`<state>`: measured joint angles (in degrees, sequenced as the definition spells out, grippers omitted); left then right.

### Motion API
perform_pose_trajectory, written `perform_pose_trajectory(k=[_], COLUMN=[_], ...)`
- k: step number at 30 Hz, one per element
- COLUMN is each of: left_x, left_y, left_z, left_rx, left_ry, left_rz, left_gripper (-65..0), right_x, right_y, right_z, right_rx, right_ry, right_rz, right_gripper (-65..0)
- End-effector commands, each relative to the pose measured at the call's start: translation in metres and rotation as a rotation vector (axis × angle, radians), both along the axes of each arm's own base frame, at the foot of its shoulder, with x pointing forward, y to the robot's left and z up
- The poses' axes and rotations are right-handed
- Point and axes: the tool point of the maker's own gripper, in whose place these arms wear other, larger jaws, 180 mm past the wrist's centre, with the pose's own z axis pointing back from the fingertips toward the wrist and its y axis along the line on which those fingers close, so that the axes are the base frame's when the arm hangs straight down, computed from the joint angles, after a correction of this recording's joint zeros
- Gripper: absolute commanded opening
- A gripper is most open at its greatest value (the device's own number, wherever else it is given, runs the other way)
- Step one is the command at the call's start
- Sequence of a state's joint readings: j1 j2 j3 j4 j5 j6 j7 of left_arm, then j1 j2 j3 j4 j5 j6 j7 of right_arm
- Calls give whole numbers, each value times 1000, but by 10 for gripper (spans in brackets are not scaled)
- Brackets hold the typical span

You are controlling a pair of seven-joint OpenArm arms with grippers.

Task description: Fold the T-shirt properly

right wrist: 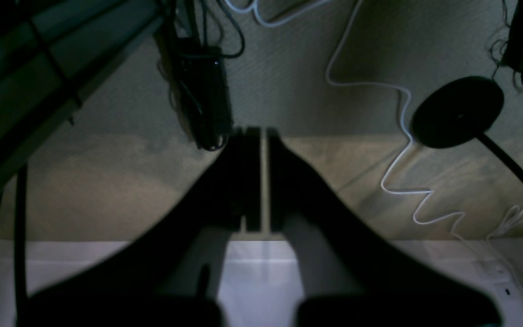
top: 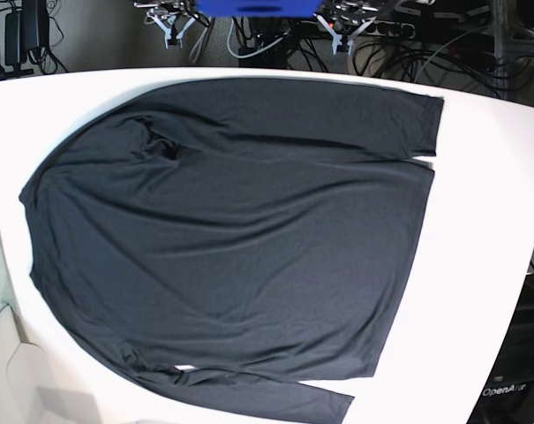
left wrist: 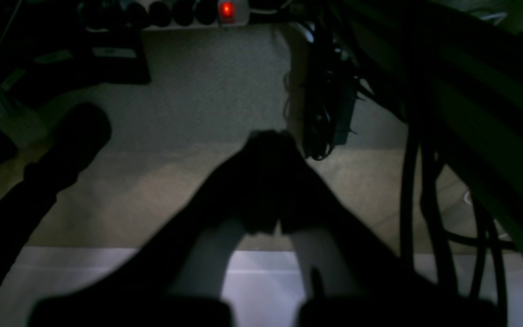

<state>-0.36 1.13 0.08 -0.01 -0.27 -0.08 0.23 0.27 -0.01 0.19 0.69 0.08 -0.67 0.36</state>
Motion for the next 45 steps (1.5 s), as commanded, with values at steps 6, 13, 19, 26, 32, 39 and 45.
perform_pose_trajectory(k=[6, 13, 19, 26, 32, 39, 45], left_x=[-2, -7, 5, -2, 0, -10, -29], left_y=[-3, -1, 12, 28, 43, 38, 42], left_z=[0, 0, 3, 15, 32, 51, 83], left_rx=[-8, -8, 7, 25, 33, -85, -82], left_ry=[7, 5, -145, -324, -496, -611, -784], left_rz=[-7, -10, 2, -2, -11, 54, 70], left_gripper=[-649, -650, -650, -650, -650, -650, -650], right_x=[-4, -6, -17, -34, -49, -63, -60], right_y=[2, 1, -5, -24, -33, -44, -48], right_z=[0, 0, 10, 33, 70, 119, 129], right_rx=[15, 10, -11, -50, -72, -98, -102], right_ry=[11, -61, -262, -472, -692, -920, -974], right_rz=[-3, -1, 7, 23, 50, 83, 96], right_gripper=[-650, -650, -650, -650, -649, -647, -647])
